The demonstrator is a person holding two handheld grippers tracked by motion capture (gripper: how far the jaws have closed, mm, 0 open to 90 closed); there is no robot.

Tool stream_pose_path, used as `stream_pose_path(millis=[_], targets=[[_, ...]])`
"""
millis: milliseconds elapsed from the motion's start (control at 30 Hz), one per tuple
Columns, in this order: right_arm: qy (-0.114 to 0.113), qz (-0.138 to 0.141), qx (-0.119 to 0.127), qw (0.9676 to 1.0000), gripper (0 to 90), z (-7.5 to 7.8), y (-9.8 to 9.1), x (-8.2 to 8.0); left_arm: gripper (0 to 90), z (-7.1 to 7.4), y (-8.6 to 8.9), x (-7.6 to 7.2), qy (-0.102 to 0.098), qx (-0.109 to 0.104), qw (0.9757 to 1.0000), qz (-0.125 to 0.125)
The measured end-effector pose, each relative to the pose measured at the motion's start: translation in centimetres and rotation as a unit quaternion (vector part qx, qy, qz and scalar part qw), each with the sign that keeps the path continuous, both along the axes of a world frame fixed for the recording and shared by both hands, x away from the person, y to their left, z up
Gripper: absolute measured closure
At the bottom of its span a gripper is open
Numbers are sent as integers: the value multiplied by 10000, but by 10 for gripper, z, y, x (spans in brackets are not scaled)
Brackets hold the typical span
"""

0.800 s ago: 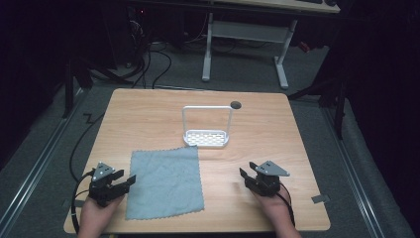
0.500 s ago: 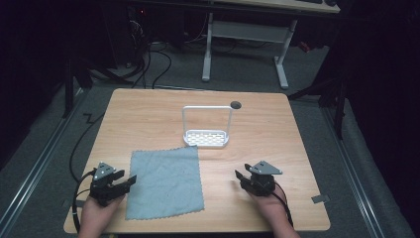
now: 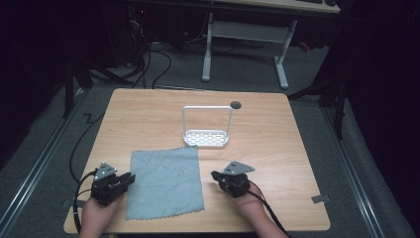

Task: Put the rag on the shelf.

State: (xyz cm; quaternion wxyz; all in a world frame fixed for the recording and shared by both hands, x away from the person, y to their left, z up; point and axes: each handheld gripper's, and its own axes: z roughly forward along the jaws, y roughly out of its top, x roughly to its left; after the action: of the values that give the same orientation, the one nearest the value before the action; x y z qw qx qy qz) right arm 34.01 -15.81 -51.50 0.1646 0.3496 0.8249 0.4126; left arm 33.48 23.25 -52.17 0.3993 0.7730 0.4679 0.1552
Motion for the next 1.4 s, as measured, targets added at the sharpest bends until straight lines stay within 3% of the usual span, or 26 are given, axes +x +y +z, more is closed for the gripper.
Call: stream_pose_path(millis=[67, 133, 233, 367, 533, 833, 1133, 1233, 1300, 1333, 1400], targets=[[14, 139, -43, 9999, 900, 2, 17, 6, 822, -2, -5, 0, 41, 144, 9998, -146], [32, 415, -275, 9988, 900, 0, 45, 15, 841, -5, -10, 1, 105, 293, 9992, -256], [96, 480, -462, 9977, 900, -4, 57, 20, 842, -7, -15, 1, 117, 457, 9982, -383], [221, 463, -639, 9966, 900, -14, 63, 25, 841, -7, -19, 0, 62, 589, 9970, -490], [161, 526, -740, 9957, 900, -13, 57, 21, 840, -7, -23, -1, 85, 515, 9968, -610], [169, 427, -686, 9966, 900, -14, 17, 1, 818, -8, -55, -7, 130, 266, 9939, -1063], [297, 71, -685, 9972, 900, -11, -45, -22, 818, -8, -116, -12, 82, 294, 9856, -1662], [334, -24, -758, 9966, 900, -9, -62, -27, 818, -8, -131, -15, 155, 199, 9830, -1817], [321, -66, -764, 9965, 899, -9, -71, -32, 819, -8, -136, -17, 95, 284, 9817, -1883], [340, -99, -721, 9968, 897, -10, -75, -35, 819, -7, -139, -19, 22, 383, 9807, -1919], [383, -134, -556, 9976, 889, -11, -80, -39, 817, -8, -139, -20, -2, 386, 9805, -1929]])
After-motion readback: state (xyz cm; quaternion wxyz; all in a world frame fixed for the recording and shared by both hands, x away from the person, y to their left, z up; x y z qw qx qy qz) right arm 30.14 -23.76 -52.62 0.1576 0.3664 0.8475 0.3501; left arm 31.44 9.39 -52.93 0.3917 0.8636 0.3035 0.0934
